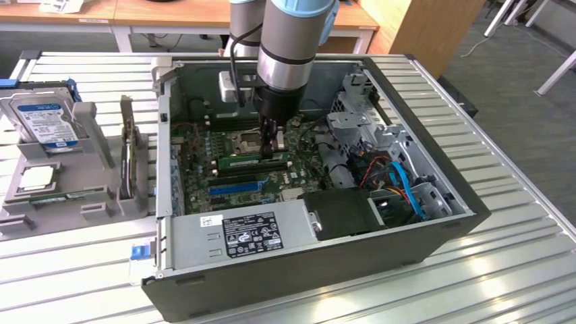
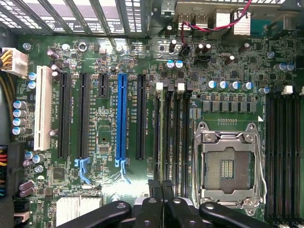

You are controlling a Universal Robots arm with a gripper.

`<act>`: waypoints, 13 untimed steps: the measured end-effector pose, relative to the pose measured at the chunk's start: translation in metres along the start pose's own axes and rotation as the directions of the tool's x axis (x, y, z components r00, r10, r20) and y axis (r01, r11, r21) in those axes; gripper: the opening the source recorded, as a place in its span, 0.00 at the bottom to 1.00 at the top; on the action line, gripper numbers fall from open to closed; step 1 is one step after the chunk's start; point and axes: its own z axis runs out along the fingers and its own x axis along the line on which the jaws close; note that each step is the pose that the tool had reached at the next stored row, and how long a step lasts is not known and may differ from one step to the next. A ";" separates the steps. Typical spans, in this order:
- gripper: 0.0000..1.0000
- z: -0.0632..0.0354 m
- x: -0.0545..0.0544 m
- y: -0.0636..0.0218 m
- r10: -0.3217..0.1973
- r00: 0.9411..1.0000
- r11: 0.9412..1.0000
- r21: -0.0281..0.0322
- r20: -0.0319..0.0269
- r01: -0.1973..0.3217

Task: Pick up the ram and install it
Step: 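Insert the ram into the slot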

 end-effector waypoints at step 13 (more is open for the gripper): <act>0.11 0.0004 0.000 0.0000 0.004 1.000 1.000 0.000 0.000 -0.004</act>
